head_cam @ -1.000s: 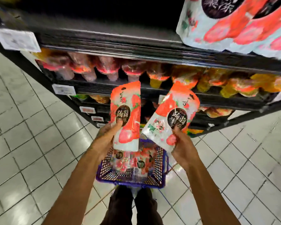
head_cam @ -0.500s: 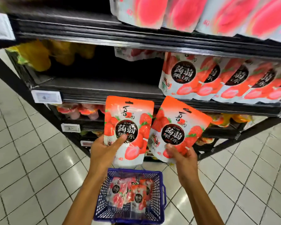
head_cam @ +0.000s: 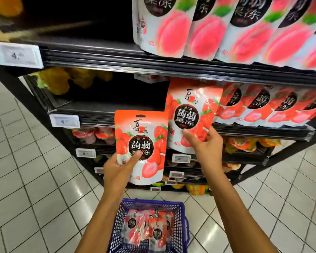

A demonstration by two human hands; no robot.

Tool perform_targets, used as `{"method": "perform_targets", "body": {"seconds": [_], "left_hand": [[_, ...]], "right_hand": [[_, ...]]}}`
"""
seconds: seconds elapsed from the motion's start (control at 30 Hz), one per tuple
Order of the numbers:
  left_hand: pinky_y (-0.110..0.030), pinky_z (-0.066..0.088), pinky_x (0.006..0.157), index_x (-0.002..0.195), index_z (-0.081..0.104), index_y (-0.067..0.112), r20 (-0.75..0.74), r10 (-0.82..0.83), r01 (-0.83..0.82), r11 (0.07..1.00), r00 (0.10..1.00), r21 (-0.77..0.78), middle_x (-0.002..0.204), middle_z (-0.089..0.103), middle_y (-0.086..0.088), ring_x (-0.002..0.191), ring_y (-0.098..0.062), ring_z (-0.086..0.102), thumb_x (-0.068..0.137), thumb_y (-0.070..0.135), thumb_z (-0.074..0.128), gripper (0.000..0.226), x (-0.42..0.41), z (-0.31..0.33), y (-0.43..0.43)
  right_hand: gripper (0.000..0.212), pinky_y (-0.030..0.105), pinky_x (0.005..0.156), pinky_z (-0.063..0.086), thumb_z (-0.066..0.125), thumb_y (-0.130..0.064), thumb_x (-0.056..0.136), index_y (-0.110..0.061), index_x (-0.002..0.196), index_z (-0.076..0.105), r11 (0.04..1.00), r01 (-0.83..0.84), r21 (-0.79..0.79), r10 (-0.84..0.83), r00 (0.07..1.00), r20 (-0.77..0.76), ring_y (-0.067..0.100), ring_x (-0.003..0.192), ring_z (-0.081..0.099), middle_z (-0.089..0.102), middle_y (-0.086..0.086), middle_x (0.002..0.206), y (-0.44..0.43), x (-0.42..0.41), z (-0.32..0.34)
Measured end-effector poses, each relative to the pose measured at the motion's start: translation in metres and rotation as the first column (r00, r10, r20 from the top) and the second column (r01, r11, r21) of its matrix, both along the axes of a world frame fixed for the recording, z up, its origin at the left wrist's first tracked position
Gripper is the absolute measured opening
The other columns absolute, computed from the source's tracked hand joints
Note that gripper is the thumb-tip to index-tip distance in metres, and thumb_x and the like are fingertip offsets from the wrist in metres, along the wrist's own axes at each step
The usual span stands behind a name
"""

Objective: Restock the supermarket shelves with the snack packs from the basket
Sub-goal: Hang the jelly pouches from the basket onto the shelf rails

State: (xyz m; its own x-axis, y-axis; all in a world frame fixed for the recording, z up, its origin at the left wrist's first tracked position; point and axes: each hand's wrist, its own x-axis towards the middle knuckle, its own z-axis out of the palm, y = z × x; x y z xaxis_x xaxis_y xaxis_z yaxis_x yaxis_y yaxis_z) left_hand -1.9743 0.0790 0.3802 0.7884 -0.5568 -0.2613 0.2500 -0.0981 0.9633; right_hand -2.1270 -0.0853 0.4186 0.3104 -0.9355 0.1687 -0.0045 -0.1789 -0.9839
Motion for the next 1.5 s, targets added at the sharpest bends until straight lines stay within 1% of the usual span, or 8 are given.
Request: {"method": "perform_targets", "body": {"seconds": [0.1,0.27,0.6,0.73,0.83,1.03,1.3,1.5], "left_hand": [[-0.028,0.054,0.053,0.077,0.075,0.025,0.008,0.003,-0.003,1.000,1.000,-0.015,0.076,0.076,0.000,0.068,-0.015,0.072,0.055,0.052,0.082,0.035,0.006,0.006,0.000],[-0.018,0.050,0.048,0.069,0.072,0.030,0.037,0.043,-0.043,0.999,0.998,-0.018,0.066,0.072,0.007,0.059,-0.005,0.068,0.061,0.048,0.081,0.022,0.013,0.009,-0.002],[-0.015,0.048,0.049,0.070,0.073,0.034,0.019,0.048,-0.047,0.998,0.999,-0.049,0.066,0.072,0.010,0.060,0.000,0.067,0.060,0.049,0.080,0.019,0.022,0.007,-0.006],[-0.018,0.053,0.054,0.074,0.075,0.032,-0.004,0.062,-0.062,0.996,0.998,-0.059,0.076,0.076,0.007,0.069,-0.006,0.072,0.059,0.048,0.080,0.022,0.026,0.005,-0.007],[-0.021,0.056,0.056,0.075,0.075,0.030,-0.016,0.067,-0.068,0.996,0.998,-0.053,0.079,0.077,0.005,0.071,-0.009,0.073,0.059,0.046,0.081,0.023,0.027,0.005,-0.007],[-0.019,0.054,0.053,0.075,0.076,0.031,-0.031,0.067,-0.068,0.996,0.997,-0.058,0.079,0.077,0.004,0.071,-0.009,0.074,0.058,0.046,0.082,0.024,0.028,0.006,-0.008],[-0.016,0.053,0.054,0.084,0.075,0.024,-0.056,0.085,-0.088,0.994,0.995,-0.070,0.082,0.077,0.007,0.073,-0.006,0.073,0.056,0.047,0.082,0.037,0.031,0.010,-0.015],[-0.016,0.052,0.051,0.087,0.073,0.020,-0.044,0.076,-0.079,0.993,0.996,-0.087,0.081,0.077,0.007,0.070,-0.005,0.072,0.058,0.045,0.081,0.039,0.031,0.016,-0.022]], "right_hand": [[0.017,0.030,0.071,0.058,0.082,-0.022,0.078,-0.024,0.086,0.067,1.000,0.013,-0.016,-0.013,1.000,-0.028,0.017,0.080,0.073,0.075,-0.003,0.082,-0.015,0.019,0.011],[0.020,0.019,0.067,0.053,0.082,-0.021,0.077,-0.027,0.084,0.064,0.994,0.030,-0.102,-0.033,0.999,-0.021,0.004,0.071,0.068,0.071,-0.013,0.074,-0.031,0.044,0.016],[0.042,0.029,0.082,0.054,0.085,-0.025,0.074,-0.018,0.109,0.062,0.995,-0.025,-0.095,0.012,0.991,-0.134,0.010,0.094,0.070,0.073,-0.005,0.100,-0.037,0.040,-0.006],[0.032,0.013,0.073,0.050,0.084,-0.028,0.075,-0.032,0.097,0.061,0.993,-0.042,-0.114,0.018,0.978,-0.210,-0.001,0.085,0.068,0.071,-0.013,0.092,-0.034,0.033,-0.005],[0.031,0.006,0.068,0.044,0.082,-0.036,0.076,-0.026,0.098,0.063,0.986,-0.017,-0.164,-0.035,0.951,-0.307,-0.007,0.078,0.062,0.067,-0.019,0.086,-0.033,0.034,-0.001],[0.032,0.047,0.069,0.049,0.079,-0.036,0.079,-0.009,0.091,0.067,0.974,0.061,-0.220,-0.137,0.927,-0.350,0.031,0.073,0.059,0.067,0.014,0.079,-0.031,0.047,-0.002],[0.033,0.044,0.071,0.053,0.080,-0.033,0.078,-0.016,0.099,0.062,0.967,0.145,-0.210,-0.201,0.939,-0.280,0.024,0.077,0.066,0.071,0.002,0.083,-0.037,0.074,-0.001],[0.034,0.024,0.060,0.046,0.082,-0.031,0.076,-0.016,0.099,0.062,0.970,0.145,-0.195,-0.193,0.946,-0.259,0.014,0.061,0.060,0.070,-0.004,0.079,-0.038,0.086,-0.003]]}}
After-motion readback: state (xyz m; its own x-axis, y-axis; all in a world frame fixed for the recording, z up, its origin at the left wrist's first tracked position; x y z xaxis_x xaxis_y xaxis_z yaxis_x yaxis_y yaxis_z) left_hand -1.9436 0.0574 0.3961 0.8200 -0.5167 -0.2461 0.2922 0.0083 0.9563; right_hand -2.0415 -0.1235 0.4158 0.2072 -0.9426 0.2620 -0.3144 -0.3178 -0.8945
